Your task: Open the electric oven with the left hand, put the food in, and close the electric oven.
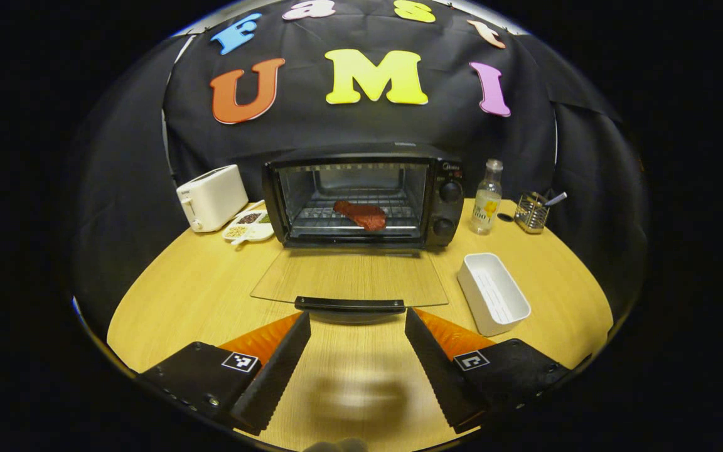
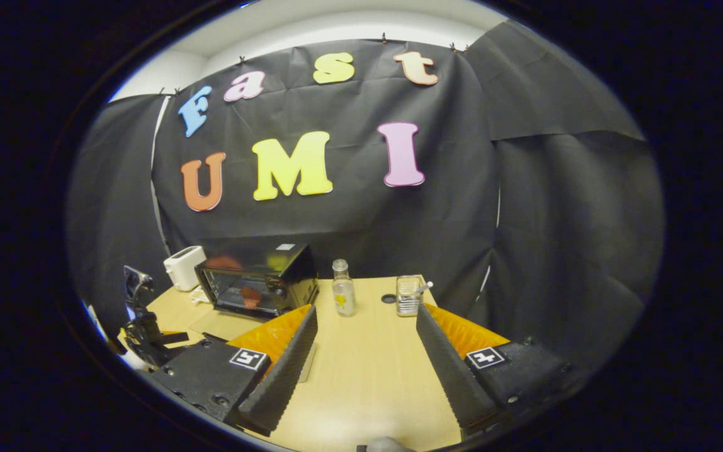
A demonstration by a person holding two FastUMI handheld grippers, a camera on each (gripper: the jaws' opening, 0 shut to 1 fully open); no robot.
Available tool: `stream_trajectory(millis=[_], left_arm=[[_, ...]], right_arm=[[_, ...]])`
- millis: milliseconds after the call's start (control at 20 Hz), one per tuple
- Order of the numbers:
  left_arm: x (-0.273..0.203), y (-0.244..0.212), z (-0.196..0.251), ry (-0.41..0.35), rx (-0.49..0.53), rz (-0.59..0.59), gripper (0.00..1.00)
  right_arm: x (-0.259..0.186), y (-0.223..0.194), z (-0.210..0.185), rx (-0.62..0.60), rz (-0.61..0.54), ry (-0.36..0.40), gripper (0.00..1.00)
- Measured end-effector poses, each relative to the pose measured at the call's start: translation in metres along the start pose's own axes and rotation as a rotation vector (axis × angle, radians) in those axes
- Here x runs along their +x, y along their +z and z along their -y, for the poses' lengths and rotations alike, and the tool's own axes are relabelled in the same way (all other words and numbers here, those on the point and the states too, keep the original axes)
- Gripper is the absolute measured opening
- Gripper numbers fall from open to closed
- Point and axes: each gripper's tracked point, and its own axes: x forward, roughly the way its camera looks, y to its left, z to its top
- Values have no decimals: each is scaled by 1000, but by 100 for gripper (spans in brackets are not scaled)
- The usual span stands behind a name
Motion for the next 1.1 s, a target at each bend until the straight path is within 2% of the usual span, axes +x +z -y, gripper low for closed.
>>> stream_trajectory(millis=[150, 450, 750, 900, 1100], left_arm=[[25, -23, -9, -19, 37, -43, 97], [55, -32, -10, -44, 58, -55, 97], [63, -27, -11, -49, 50, -55, 98], [61, -25, -9, -48, 19, -69, 97], [52, -9, -10, -47, 30, -47, 96]], right_arm=[[-10, -3, 1, -71, -11, -94, 100], [-35, -15, -9, -83, -35, -185, 100], [-47, -15, -10, -97, -42, -215, 100], [-48, -15, -10, -90, -46, -218, 100], [-49, -11, -13, -74, -24, -204, 98]])
